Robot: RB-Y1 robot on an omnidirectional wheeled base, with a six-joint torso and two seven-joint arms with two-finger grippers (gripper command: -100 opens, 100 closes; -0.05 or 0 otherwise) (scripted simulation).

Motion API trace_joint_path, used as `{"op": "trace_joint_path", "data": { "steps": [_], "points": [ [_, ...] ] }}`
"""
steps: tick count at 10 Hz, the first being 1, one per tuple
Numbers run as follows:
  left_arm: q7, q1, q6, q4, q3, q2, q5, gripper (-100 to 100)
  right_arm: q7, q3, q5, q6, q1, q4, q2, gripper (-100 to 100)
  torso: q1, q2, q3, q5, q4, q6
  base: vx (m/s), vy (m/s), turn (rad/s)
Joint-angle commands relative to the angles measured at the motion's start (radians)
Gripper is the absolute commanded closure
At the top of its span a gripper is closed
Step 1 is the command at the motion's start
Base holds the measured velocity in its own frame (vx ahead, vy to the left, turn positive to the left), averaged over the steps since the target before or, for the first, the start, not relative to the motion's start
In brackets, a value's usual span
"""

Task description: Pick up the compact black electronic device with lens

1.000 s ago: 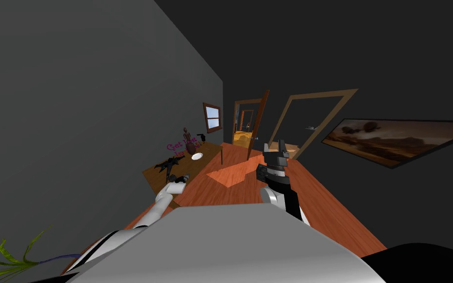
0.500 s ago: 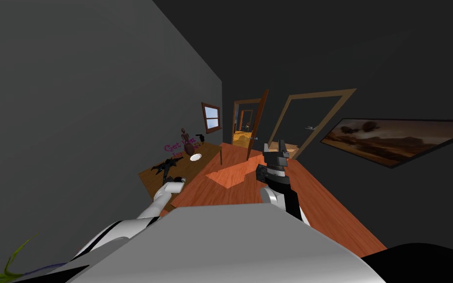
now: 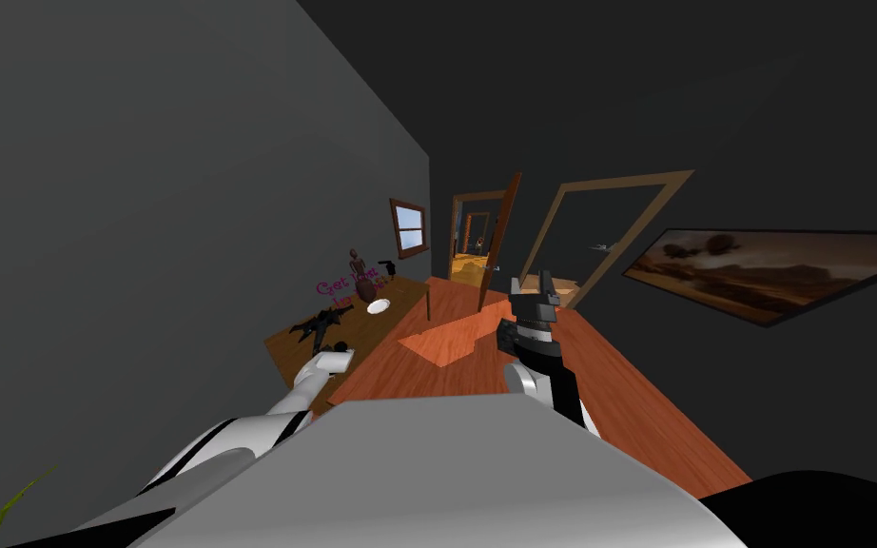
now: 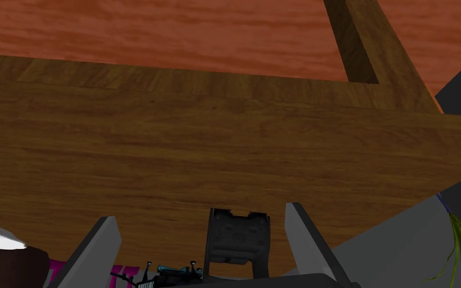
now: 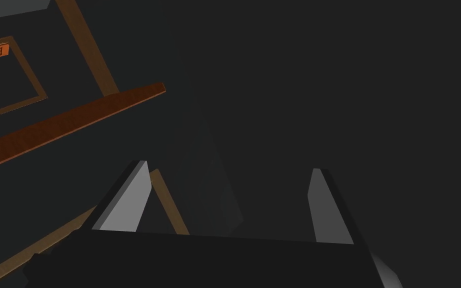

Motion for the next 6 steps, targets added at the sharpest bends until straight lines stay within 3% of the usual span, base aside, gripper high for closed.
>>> {"op": "trace_joint_path", "data": {
  "steps": [1, 2, 3, 5, 6],
  "points": [
    [-0.018, -0.021, 0.033, 0.037, 0.005, 0.029, 0.001, -100, 0.000, 0.000, 0.000, 0.000, 0.000, 0.000, 0.000, 0, 0.000, 0.000, 0.000, 0.000, 0.000, 0.000, 0.077, 0.110, 0.015],
    [-0.018, -0.021, 0.033, 0.037, 0.005, 0.029, 0.001, -100, 0.000, 0.000, 0.000, 0.000, 0.000, 0.000, 0.000, 0, 0.005, -0.002, -0.001, 0.001, 0.000, 0.000, 0.082, 0.097, -0.008],
    [-0.025, -0.035, 0.042, 0.056, 0.008, 0.054, -0.002, -100, 0.000, 0.000, 0.000, 0.000, 0.000, 0.000, 0.000, 0, 0.005, -0.002, -0.001, 0.001, 0.000, 0.000, 0.077, 0.148, 0.028],
    [-0.020, -0.028, 0.047, 0.044, 0.007, 0.048, -0.004, -100, 0.000, 0.000, 0.000, 0.000, 0.000, 0.000, 0.000, 0, 0.008, -0.002, -0.001, 0.002, -0.001, 0.000, 0.052, 0.096, -0.001],
    [-0.022, -0.029, 0.046, 0.046, 0.008, 0.050, -0.003, 0, 0.000, 0.000, 0.000, 0.000, 0.000, 0.000, 0.000, 0, 0.003, 0.000, 0.000, 0.001, 0.000, 0.000, 0.006, 0.012, 0.000]
  ]
}}
